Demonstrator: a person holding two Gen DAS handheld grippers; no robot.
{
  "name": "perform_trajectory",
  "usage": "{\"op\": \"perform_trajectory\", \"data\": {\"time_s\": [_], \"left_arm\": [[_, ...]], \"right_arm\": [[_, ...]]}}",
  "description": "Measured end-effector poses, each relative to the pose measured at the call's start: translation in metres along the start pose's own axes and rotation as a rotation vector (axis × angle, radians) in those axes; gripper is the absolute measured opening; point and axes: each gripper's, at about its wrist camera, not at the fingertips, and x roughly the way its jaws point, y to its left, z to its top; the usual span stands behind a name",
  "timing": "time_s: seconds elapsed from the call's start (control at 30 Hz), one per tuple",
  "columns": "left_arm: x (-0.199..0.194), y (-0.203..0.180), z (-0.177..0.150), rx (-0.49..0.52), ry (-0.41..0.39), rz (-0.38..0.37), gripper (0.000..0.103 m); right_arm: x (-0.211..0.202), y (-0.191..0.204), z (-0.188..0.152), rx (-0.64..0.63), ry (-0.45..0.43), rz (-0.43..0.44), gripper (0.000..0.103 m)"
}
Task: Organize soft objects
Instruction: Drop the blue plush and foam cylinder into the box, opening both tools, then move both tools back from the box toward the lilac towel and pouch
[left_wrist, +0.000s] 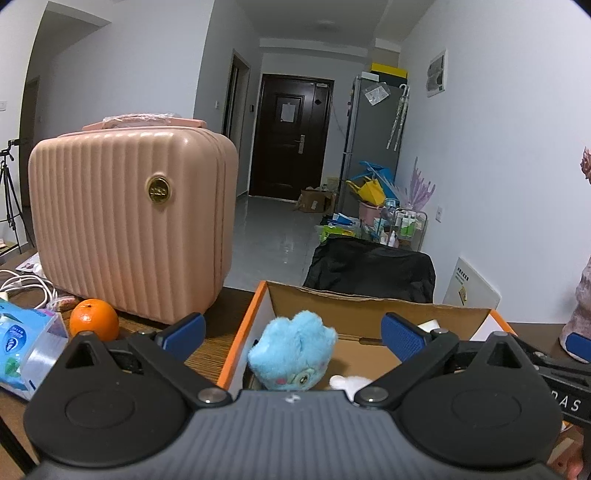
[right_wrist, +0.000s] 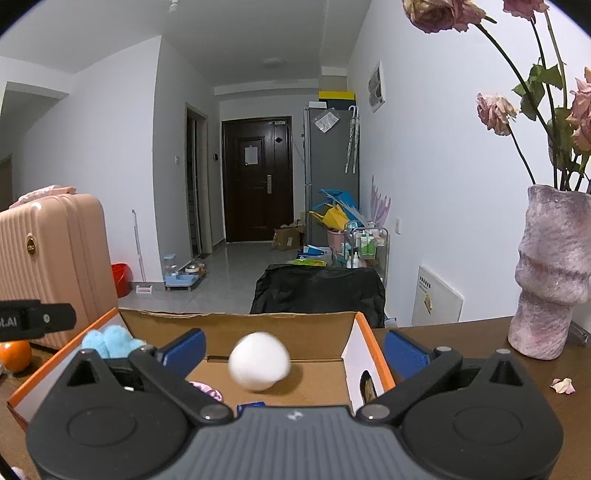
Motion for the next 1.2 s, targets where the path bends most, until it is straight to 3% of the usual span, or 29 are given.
{"op": "perform_trajectory", "data": {"time_s": [0.23, 0.6, 1.2], "left_arm": [[-0.020, 0.007, 0.000, -0.004, -0.011, 0.006, 0.103], [-0.073, 0.026, -0.013, 0.015, -0.034, 0.000, 0.103], [-0.180, 0.069, -0.070, 0.107, -0.046, -0.008, 0.103]], "right_arm": [[-0.012, -0.001, 0.003, 0.029, 0.022, 0.000, 0.103], [-0.053, 0.006, -0.004, -0.025, 0.037, -0.001, 0.103], [-0.143, 0.018, -0.047, -0.126, 0.050, 0.051, 0.103]]}}
